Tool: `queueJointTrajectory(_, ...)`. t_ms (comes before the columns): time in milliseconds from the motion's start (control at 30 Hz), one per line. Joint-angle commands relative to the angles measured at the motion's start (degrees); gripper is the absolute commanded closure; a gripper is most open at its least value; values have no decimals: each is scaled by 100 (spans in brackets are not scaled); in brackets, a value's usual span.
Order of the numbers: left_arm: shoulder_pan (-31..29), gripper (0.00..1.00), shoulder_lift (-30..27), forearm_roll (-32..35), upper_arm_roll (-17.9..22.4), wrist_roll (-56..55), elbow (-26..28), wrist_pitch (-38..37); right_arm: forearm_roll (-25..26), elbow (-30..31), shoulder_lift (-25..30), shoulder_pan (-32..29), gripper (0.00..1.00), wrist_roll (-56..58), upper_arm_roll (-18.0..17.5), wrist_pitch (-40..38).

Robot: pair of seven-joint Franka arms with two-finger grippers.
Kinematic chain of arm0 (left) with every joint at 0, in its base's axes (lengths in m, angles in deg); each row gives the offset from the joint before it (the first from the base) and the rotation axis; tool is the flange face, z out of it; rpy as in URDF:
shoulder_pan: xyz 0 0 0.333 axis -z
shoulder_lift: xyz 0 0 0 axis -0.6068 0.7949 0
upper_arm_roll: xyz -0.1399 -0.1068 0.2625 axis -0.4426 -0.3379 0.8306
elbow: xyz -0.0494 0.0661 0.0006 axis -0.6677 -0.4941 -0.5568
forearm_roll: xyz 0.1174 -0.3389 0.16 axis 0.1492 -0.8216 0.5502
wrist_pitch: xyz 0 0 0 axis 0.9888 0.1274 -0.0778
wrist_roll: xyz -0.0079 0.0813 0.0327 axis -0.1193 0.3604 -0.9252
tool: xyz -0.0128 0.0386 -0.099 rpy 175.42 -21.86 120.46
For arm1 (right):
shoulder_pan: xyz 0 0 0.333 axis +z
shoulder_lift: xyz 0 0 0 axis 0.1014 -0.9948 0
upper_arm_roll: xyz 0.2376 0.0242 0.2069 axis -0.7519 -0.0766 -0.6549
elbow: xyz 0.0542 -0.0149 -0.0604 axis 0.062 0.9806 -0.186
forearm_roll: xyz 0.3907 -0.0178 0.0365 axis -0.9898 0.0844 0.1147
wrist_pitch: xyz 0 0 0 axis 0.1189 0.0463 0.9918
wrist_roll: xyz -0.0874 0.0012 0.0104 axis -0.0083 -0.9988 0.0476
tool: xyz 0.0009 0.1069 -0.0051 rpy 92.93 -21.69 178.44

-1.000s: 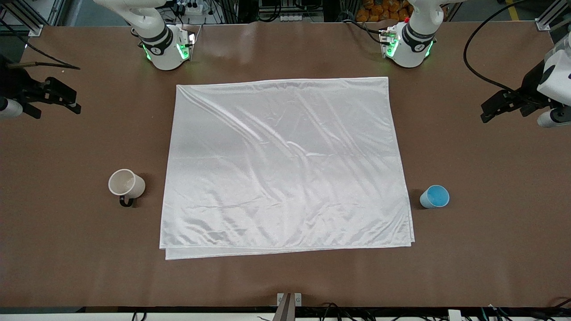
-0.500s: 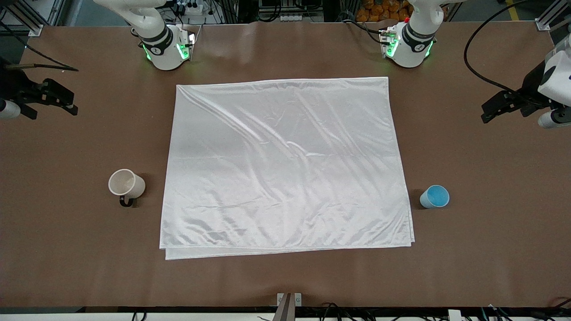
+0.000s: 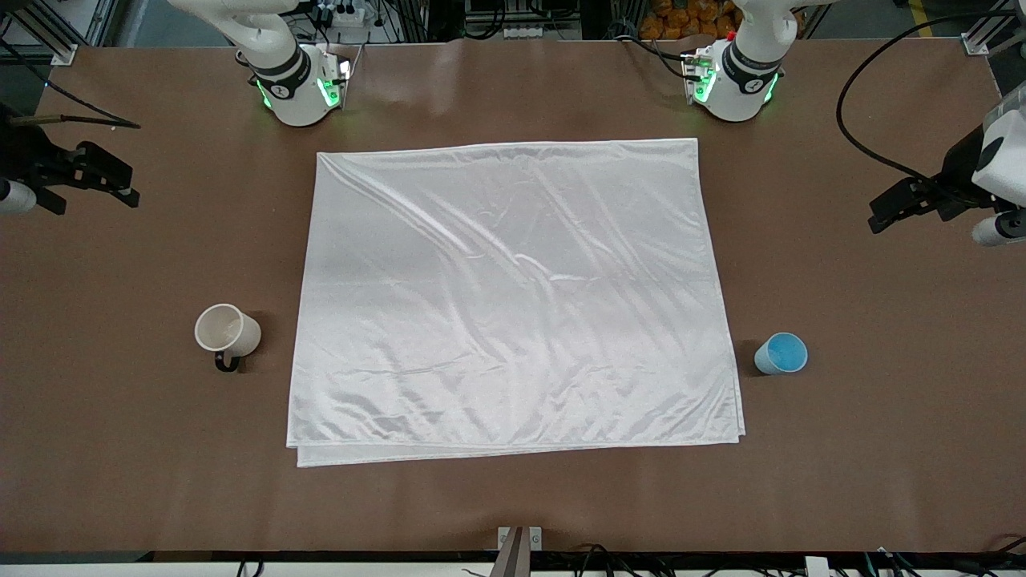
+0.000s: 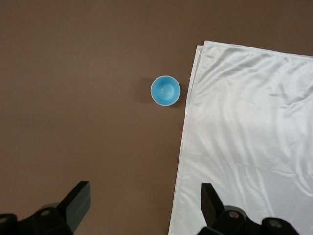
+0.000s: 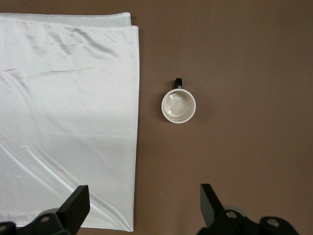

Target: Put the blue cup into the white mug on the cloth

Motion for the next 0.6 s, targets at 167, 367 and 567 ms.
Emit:
queueJointTrajectory(167, -68, 0, 757, 132, 14, 82, -98, 673, 109, -31, -749, -73, 0, -58, 48, 332)
queueJointTrajectory(367, -147, 0, 1249, 141, 23, 82, -89, 1034, 74, -48, -1426, -214, 0, -23, 48, 754)
queueJointTrajectory(567, -191, 0, 1829, 149, 23, 82, -89, 1543, 56, -57, -2059, -337, 0, 3, 48, 1263)
